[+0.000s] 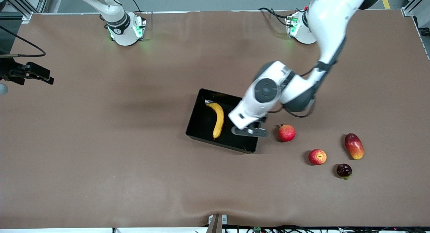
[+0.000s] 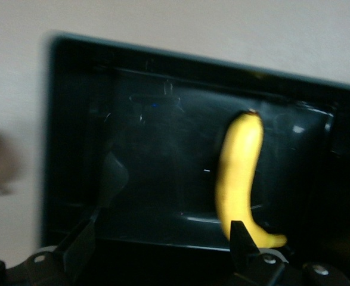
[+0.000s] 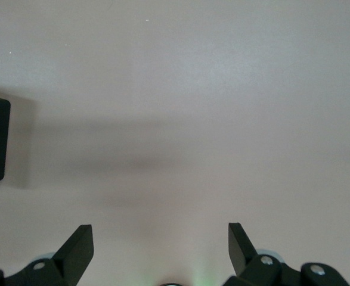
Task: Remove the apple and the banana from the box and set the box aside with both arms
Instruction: 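Reach into the tray and grasp the yellow banana with the left gripper, then carry the banana beside the fruits while the right gripper reaches the tray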
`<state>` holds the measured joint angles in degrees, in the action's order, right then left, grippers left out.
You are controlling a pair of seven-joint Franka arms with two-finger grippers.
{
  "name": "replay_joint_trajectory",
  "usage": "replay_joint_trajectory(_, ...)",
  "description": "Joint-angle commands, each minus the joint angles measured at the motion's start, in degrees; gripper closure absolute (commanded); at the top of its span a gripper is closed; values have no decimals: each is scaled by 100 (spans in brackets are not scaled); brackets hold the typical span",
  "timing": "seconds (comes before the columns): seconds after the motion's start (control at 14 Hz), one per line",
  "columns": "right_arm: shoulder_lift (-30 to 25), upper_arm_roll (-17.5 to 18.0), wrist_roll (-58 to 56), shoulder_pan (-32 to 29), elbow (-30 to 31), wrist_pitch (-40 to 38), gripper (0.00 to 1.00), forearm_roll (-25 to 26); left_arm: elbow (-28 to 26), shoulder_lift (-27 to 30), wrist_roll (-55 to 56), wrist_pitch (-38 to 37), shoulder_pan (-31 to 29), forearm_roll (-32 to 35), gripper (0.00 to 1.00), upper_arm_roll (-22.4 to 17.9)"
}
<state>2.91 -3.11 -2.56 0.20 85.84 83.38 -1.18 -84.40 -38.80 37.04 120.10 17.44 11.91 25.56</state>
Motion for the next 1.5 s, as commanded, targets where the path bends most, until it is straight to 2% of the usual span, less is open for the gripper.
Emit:
replay_joint_trajectory(0.0,-63,12,89,-11,2,-58,0,-6,125,-381,338,496,556,206,0,-349)
replay_joint_trajectory(0.29,-63,12,98,15,2,-58,0,-6,389,-909,567,751,1462,206,0,-947)
replay_joint_trajectory(0.5,-72,12,98,6,2,-58,0,-14,372,-1172,558,1102,1692,311,0,-1080)
replay_joint_trajectory(0.57,-63,12,98,6,2,-58,0,-14,380,-1304,576,1278,1736,381,3,-1080)
replay_joint_trajectory(0.64,-63,12,98,6,2,-58,0,-14,389,-1419,585,1462,1745,417,32,-1089)
replay_joint_trajectory(0.71,-63,12,98,6,2,-58,0,-14,380,-1463,585,1586,1780,417,74,-1089)
replay_joint_trajectory(0.79,-72,12,98,6,2,-58,0,-14,380,-1455,585,1587,1824,417,100,-1176)
replay_joint_trajectory(0.93,-72,12,106,6,2,-58,0,-14,380,-1324,585,1535,1921,426,100,-1273)
replay_joint_trajectory(1.07,-63,12,98,-2,2,-67,0,-14,389,-982,585,1141,1903,443,100,-1291)
replay_joint_trajectory(1.36,-63,12,106,6,2,-58,0,-6,389,203,532,157,1816,426,100,-1282)
replay_joint_trajectory(1.43,-63,12,106,-2,2,-67,0,-14,389,450,480,-20,1633,391,100,-1273)
